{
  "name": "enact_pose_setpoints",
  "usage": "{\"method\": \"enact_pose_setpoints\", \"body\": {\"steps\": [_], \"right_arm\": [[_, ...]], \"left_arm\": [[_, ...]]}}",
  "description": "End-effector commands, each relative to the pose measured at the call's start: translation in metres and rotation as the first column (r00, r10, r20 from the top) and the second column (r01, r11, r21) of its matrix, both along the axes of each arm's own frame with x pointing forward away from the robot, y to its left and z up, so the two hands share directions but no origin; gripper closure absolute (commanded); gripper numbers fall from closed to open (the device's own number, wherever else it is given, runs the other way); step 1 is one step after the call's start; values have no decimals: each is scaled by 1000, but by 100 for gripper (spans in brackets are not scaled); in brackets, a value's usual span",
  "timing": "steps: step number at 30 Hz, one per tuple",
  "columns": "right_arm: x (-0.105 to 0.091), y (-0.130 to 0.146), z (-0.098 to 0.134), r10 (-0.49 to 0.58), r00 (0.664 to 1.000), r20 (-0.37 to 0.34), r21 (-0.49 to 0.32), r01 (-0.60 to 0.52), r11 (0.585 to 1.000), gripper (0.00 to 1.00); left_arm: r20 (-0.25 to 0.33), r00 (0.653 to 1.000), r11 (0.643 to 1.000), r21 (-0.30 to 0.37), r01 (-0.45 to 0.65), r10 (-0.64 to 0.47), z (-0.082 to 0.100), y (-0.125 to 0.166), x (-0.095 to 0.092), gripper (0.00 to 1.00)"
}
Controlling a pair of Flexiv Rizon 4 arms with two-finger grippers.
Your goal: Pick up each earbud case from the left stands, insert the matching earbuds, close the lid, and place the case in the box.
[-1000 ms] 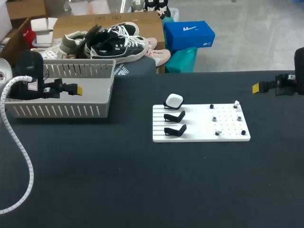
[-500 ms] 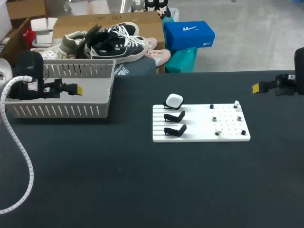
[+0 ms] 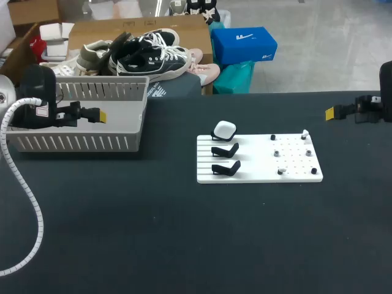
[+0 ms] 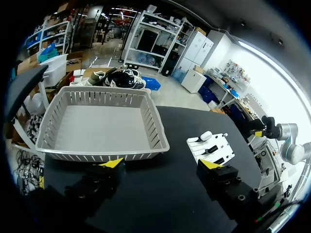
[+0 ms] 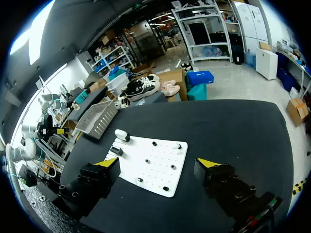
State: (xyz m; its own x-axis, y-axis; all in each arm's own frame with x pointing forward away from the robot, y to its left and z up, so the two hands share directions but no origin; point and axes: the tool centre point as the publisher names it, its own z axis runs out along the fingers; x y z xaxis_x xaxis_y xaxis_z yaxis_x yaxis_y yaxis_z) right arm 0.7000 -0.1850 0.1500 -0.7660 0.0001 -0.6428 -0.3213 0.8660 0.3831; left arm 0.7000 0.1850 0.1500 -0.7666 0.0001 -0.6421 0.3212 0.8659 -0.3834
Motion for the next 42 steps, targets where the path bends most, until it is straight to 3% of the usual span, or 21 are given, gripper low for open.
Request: {"method": "enact_pose_setpoints", "body": {"steps": [1, 13, 20, 25, 30, 42], "right_arm": [[0, 0, 0, 0, 1000, 0, 0, 0, 1000, 0], [0, 0, 0, 0, 1000, 0, 0, 0, 1000, 0], [0, 0, 0, 0, 1000, 0, 0, 0, 1000, 0], [0, 0, 0, 0, 1000, 0, 0, 0, 1000, 0], [0, 0, 0, 0, 1000, 0, 0, 0, 1000, 0], [0, 0, 0, 0, 1000, 0, 0, 0, 1000, 0]], "left_arm": [[0, 1000, 1000, 0, 0, 0, 0, 0, 0, 0], [0, 1000, 1000, 0, 0, 0, 0, 0, 0, 0], [0, 995, 995, 5, 102, -102, -2, -9, 3, 0], [59, 974, 976, 18, 219, -219, 5, -20, 13, 0], [132, 917, 926, 49, 373, -376, 10, -33, 26, 0], [222, 700, 731, 116, 672, -678, 11, -70, 48, 0]]}}
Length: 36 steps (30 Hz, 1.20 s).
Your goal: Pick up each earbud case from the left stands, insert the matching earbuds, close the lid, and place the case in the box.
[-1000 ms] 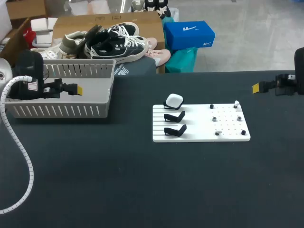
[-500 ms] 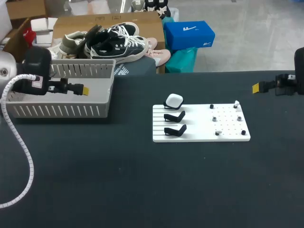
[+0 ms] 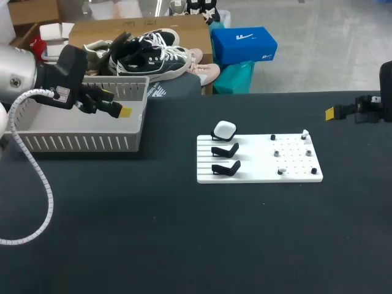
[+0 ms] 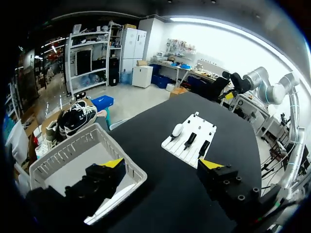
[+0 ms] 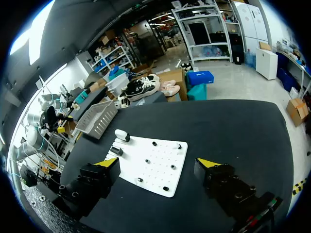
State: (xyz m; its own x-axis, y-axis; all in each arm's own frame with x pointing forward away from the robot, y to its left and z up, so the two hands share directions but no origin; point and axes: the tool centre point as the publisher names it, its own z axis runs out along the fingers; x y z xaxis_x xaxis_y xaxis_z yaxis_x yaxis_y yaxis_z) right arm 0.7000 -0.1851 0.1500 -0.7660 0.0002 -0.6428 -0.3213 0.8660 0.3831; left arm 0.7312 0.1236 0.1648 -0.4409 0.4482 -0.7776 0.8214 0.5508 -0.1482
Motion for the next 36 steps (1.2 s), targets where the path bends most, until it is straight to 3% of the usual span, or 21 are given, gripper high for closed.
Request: {"method": "enact_pose_setpoints", "body": {"steps": [1, 11, 20, 36], "right_arm": [[0, 0, 0, 0, 1000, 0, 0, 0, 1000, 0], [0, 0, 0, 0, 1000, 0, 0, 0, 1000, 0], [0, 0, 0, 0, 1000, 0, 0, 0, 1000, 0], [0, 0, 0, 0, 1000, 0, 0, 0, 1000, 0]], "left_arm": [[0, 979, 977, -53, 206, -206, -5, -12, 18, 0], [78, 911, 914, -11, 406, -404, -18, -55, 34, 0], [68, 852, 853, -27, 521, -518, -34, -92, 36, 0], [103, 816, 818, -35, 575, -569, -77, -144, 39, 0]]}}
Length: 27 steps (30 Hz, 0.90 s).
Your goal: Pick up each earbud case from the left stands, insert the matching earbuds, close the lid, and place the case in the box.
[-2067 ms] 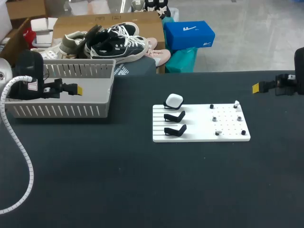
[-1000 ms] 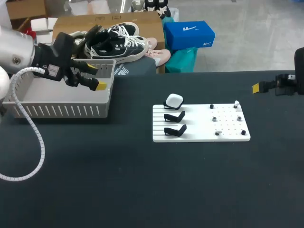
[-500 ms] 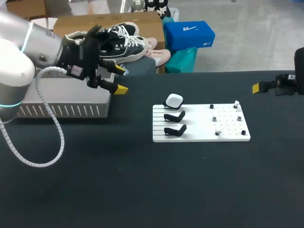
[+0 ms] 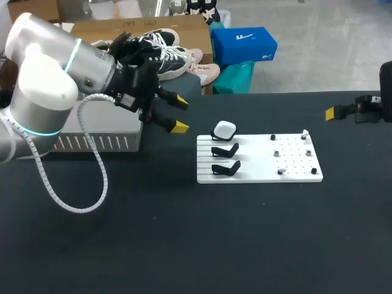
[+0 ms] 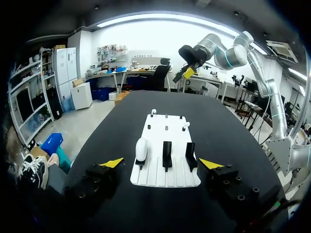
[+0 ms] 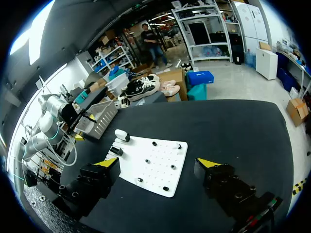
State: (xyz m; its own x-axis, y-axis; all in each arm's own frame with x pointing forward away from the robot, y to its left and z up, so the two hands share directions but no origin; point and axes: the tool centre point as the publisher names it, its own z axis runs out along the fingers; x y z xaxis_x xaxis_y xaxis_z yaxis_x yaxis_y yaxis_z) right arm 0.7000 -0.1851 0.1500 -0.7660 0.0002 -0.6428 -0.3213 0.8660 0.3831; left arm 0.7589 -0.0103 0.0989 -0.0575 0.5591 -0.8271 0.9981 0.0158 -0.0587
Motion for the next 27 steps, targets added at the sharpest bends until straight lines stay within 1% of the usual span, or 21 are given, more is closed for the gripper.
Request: {"method": "enact_pose_setpoints", "body": {"steps": [1, 3, 4, 5, 6, 7, 13, 14, 15, 18, 20, 21, 25, 27], "right_arm": [[0, 0, 0, 0, 1000, 0, 0, 0, 1000, 0], [0, 0, 0, 0, 1000, 0, 0, 0, 1000, 0], [0, 0, 0, 0, 1000, 0, 0, 0, 1000, 0], [0, 0, 0, 0, 1000, 0, 0, 0, 1000, 0], [0, 0, 0, 0, 1000, 0, 0, 0, 1000, 0], [0, 0, 0, 0, 1000, 0, 0, 0, 1000, 0], [0, 0, 0, 0, 1000, 0, 0, 0, 1000, 0], [0, 0, 0, 0, 1000, 0, 0, 0, 1000, 0], [0, 0, 0, 0, 1000, 0, 0, 0, 1000, 0], [0, 0, 0, 0, 1000, 0, 0, 0, 1000, 0], [0, 0, 0, 0, 1000, 0, 0, 0, 1000, 0], [0, 0, 0, 0, 1000, 0, 0, 0, 1000, 0], [0, 0, 0, 0, 1000, 0, 0, 0, 1000, 0], [0, 0, 0, 0, 1000, 0, 0, 0, 1000, 0]], "left_arm": [[-17, 1000, 999, -24, 26, -27, -13, -13, 13, 0], [24, 999, 999, -27, 22, -22, -17, -18, 15, 0], [1, 1000, 999, -35, 25, -25, -19, -20, 15, 0], [-7, 1000, 999, -36, 27, -27, -20, -22, 16, 0], [4, 1000, 999, -36, 30, -30, -22, -24, 15, 0], [3, 1000, 999, -37, 30, -30, -24, -25, 15, 0], [-19, 1000, 999, -47, 24, -25, -34, -33, 17, 0], [-20, 1000, 999, -48, 19, -20, -36, -34, 18, 6], [-15, 1000, 999, -46, 11, -12, -39, -36, 19, 8], [-11, 1000, 999, -45, -5, 4, -44, -40, 23, 9], [-7, 1000, 999, -46, -7, 7, -46, -43, 25, 13], [-6, 1000, 999, -48, -9, 9, -47, -44, 26, 20], [3, 1000, 999, -53, -11, 11, -50, -49, 30, 19], [7, 1000, 999, -53, -11, 11, -52, -49, 31, 20]]}}
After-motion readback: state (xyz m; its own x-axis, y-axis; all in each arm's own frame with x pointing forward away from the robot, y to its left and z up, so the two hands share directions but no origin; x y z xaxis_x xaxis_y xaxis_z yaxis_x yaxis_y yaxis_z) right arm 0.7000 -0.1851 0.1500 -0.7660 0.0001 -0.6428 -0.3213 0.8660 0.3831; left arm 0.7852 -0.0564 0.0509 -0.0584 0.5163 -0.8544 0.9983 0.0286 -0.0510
